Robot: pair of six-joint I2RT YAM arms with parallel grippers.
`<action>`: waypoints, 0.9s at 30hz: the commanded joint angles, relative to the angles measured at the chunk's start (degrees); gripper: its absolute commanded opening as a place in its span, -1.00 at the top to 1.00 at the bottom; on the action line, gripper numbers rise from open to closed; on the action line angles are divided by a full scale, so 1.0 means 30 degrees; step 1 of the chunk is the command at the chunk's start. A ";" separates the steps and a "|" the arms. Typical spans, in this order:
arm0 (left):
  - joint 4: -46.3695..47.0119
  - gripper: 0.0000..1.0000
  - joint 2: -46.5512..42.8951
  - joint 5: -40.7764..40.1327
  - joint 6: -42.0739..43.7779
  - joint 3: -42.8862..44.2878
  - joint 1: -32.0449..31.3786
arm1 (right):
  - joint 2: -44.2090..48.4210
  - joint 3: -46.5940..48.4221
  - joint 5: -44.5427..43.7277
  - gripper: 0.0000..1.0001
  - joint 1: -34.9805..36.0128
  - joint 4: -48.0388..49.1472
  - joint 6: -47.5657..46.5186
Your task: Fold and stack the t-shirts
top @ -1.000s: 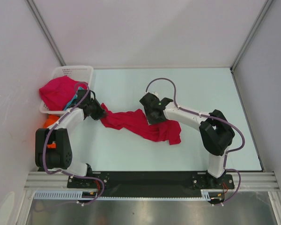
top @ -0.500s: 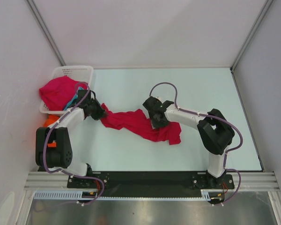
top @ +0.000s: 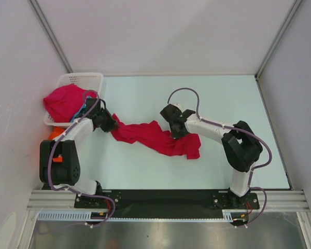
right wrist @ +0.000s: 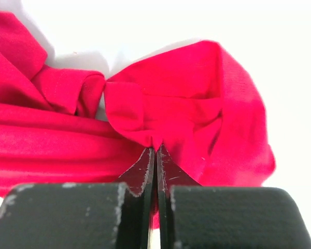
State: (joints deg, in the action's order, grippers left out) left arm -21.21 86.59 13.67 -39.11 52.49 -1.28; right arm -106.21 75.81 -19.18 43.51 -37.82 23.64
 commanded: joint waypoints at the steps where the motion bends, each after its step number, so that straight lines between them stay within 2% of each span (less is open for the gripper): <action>1: -0.0836 1.00 -0.0443 -0.0191 0.0643 0.2068 0.0016 | 0.2063 0.1649 -0.2188 1.00 -0.0322 -0.0398 -0.1050; 5: -0.3088 1.00 -0.1145 -0.0133 0.1405 0.4179 0.0368 | 0.4283 0.2736 -0.3449 1.00 -0.1112 -0.1481 -0.1784; 9: -0.4791 1.00 -0.2551 0.0451 0.1933 0.7306 0.1974 | 0.6776 0.3381 -0.4298 1.00 -0.2691 -0.1952 -0.2575; 14: -0.7453 1.00 -0.3022 0.2382 0.2461 1.0974 0.2477 | 0.9210 0.5250 -0.6286 1.00 -0.3544 -0.2858 -0.3453; 24: -0.9715 1.00 -0.4603 0.6044 0.1817 1.5955 0.2477 | 1.2434 0.8625 -0.8723 1.00 -0.2990 -0.4530 -0.3631; 27: -0.9688 1.00 -0.5539 0.5993 0.1205 1.6050 0.2477 | 1.3021 0.9094 -0.9396 1.00 -0.2375 -0.4940 -0.3485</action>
State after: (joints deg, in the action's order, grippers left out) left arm -48.38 74.08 29.87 -34.13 97.73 5.65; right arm -70.00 99.98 -40.51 34.76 -49.56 14.26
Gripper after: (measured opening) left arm 0.014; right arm 0.017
